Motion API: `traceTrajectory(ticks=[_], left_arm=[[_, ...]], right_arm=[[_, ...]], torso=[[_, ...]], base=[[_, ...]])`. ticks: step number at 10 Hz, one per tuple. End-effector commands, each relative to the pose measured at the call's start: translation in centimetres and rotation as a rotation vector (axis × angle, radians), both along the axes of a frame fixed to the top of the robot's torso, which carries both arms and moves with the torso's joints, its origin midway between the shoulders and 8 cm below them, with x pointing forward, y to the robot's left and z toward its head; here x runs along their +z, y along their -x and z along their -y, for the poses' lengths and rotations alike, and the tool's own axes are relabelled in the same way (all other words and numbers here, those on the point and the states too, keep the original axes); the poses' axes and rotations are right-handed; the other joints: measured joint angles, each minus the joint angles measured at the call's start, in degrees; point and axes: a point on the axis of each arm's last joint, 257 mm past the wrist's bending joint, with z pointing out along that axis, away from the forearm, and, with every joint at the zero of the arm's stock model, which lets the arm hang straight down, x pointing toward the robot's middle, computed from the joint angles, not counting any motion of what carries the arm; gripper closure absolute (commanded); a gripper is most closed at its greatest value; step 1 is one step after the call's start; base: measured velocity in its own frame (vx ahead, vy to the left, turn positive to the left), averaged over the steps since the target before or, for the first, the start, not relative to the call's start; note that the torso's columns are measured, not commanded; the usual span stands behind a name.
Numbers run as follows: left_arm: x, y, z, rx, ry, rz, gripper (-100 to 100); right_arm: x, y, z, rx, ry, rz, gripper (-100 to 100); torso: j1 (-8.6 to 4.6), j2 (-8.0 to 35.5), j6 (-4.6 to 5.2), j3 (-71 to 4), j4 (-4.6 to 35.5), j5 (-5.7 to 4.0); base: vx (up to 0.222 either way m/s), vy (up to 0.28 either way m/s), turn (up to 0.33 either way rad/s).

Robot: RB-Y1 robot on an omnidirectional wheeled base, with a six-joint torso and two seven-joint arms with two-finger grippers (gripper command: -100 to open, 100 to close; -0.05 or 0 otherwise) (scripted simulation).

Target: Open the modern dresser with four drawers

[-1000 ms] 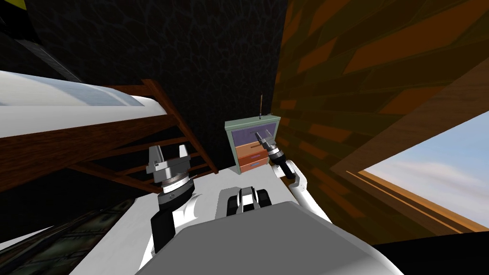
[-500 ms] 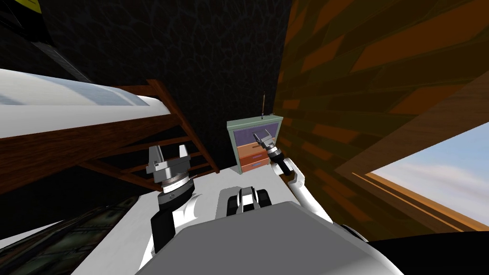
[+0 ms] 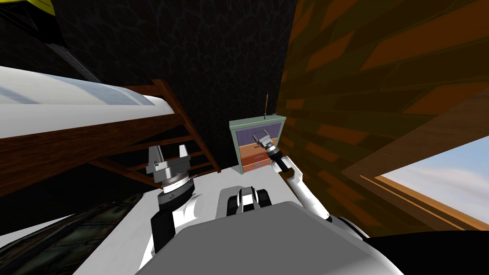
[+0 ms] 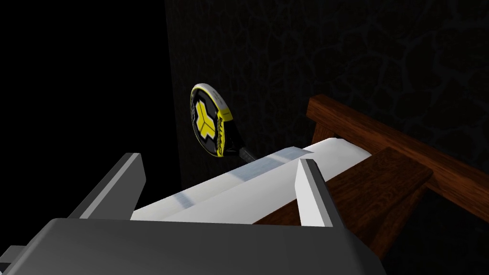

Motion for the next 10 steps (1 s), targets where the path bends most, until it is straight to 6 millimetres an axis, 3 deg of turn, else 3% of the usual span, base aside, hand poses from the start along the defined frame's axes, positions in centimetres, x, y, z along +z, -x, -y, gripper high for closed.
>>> traceTrajectory(ticks=[1, 10], left_arm=[[0.0, 0.0, 0.0, 0.0, 0.0, 0.0, 0], [0.0, 0.0, 0.0, 0.0, 0.0, 0.0, 0]], right_arm=[[-1.1, -1.1, 0.4, -0.063, 0.11, 0.002, -100], [-5.5, -5.2, 3.4, -0.281, 0.516, 0.0, -100]], torso=[[-0.04, 0.02, 0.0, 0.01, 0.0, -0.01], [0.02, -0.01, -0.02, 0.0, 0.0, 0.0]], base=[[0.008, 0.018, 0.042], [0.015, 0.028, 0.032]])
